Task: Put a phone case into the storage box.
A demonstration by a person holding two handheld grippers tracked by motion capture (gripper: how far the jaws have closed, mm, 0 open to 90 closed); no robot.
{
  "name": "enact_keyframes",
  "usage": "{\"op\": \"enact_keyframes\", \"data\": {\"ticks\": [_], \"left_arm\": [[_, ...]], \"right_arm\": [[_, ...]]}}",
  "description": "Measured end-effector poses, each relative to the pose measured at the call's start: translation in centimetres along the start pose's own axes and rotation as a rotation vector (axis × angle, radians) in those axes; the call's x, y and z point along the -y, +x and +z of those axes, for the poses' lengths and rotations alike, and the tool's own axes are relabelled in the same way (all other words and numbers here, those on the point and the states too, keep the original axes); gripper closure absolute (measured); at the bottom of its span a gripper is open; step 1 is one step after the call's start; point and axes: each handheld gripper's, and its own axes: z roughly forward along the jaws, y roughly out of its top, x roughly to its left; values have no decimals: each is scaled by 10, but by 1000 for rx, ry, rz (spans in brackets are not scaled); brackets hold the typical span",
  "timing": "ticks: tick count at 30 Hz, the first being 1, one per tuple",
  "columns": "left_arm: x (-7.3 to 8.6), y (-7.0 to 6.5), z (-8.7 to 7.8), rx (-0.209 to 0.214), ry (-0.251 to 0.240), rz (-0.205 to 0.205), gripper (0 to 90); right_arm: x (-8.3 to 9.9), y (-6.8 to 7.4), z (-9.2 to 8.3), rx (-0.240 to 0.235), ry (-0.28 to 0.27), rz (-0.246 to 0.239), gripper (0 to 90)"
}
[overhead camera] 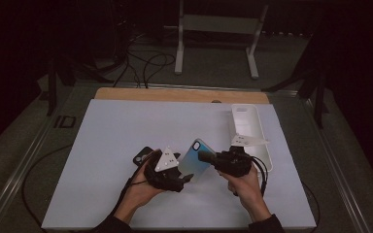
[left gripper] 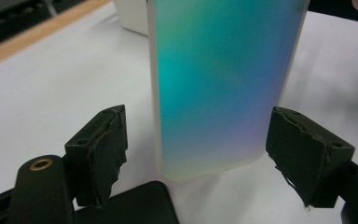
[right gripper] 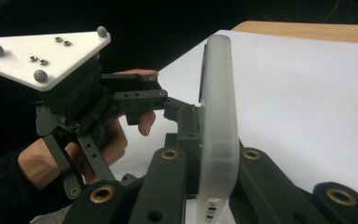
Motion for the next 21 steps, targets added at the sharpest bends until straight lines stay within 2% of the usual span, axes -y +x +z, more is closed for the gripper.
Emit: {"op": "enact_keyframes", "data": {"ticks": [4, 6, 7, 8, 10, 11, 12, 13, 17, 18, 20, 21], "left_arm": [[1, 1, 2, 26, 15, -19, 237], [1, 2, 2, 53, 8, -38, 241], [1, 2, 2, 53, 8, -38, 243], [1, 3, 2, 79, 3, -46, 245], [1, 3, 2, 118, 1, -51, 248], [1, 3, 2, 118, 1, -51, 250], [1, 3, 2, 135, 4, -52, 250], [1, 2, 3, 151, 7, -52, 263], [1, 0, 4, 193, 14, -43, 298], [1, 0, 4, 193, 14, -43, 315], [1, 1, 4, 235, 6, -44, 348], [1, 1, 3, 236, 5, -43, 361]], "right_arm": [[0, 0, -3, -10, -5, -5, 867], [0, 0, -5, -27, -7, -12, 866], [0, 0, -5, -27, -7, -12, 866], [0, 1, -8, -55, -9, -20, 866], [0, 1, -9, -76, -8, -24, 865], [0, 1, -9, -76, -8, -24, 865], [0, 1, -9, -94, -8, -25, 866], [-1, 2, -9, -131, -11, -36, 865], [-1, 6, -8, -149, -8, -64, 865], [-1, 6, -8, -149, -8, -64, 865], [-1, 7, -8, -161, -6, -71, 865], [-1, 7, -7, -167, -7, -79, 865]]}}
